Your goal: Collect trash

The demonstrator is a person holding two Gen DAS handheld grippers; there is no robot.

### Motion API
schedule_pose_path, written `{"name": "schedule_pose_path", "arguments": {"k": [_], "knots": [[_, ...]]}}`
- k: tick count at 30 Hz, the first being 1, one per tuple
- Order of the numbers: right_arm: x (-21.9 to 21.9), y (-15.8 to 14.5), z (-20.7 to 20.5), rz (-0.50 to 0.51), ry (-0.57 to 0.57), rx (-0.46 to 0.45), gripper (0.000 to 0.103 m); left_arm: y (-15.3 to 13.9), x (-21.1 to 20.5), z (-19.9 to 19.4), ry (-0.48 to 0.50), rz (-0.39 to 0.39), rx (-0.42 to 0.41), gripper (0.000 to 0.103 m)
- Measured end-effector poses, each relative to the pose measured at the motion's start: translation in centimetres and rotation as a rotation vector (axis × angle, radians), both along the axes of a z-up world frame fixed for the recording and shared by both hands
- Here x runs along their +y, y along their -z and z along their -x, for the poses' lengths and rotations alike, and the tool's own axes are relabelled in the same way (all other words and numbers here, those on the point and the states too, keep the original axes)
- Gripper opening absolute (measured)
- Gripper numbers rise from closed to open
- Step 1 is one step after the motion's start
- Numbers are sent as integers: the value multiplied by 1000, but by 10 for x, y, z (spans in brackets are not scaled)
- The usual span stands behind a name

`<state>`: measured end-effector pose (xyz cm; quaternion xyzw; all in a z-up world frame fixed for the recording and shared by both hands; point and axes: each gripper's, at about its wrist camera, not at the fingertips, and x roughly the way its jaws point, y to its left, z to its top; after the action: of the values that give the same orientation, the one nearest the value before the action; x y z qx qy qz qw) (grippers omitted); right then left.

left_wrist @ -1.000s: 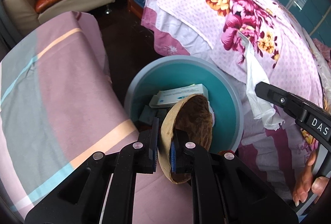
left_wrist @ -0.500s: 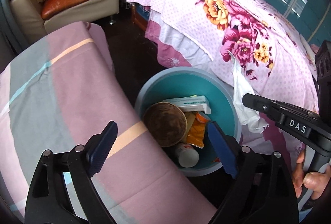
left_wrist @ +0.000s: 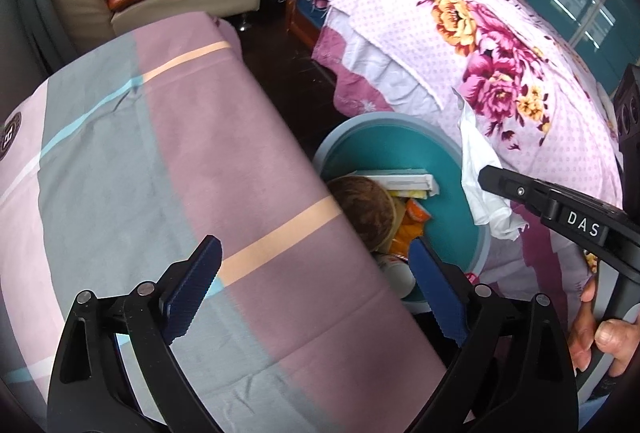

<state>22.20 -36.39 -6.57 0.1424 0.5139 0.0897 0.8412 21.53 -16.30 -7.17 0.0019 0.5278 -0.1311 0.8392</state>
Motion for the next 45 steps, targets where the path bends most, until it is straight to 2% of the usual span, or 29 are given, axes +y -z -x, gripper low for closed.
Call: {"name": "schedule_pose_path", "arguments": {"k": [5, 7, 9, 16, 19, 24, 28, 33, 45], "knots": [[13, 6, -5, 16, -11, 25, 9, -1, 13, 1, -22, 12, -2, 94], [17, 7, -8, 20, -14, 34, 13, -2, 16, 1, -27, 19, -1, 94], [21, 7, -9, 31, -15, 32, 29, -2, 17, 0, -31, 21, 0, 94], [25, 9, -12, 48, -13, 32, 40, -3, 22, 1, -40, 34, 4, 94], [25, 8, -13, 49, -11, 31, 49, -3, 23, 1, -41, 32, 4, 94], [23, 4, -11, 42, -6, 26, 73, -3, 24, 1, -38, 24, 2, 94], [19, 3, -11, 0, -5, 54, 81, -3, 26, 3, -43, 9, 7, 94], [19, -2, -4, -21, -35, 48, 96, -8, 26, 8, -53, 1, 12, 94], [39, -29, 37, 87, -106, -27, 96, -26, 39, 33, -121, 1, 9, 94]]}}
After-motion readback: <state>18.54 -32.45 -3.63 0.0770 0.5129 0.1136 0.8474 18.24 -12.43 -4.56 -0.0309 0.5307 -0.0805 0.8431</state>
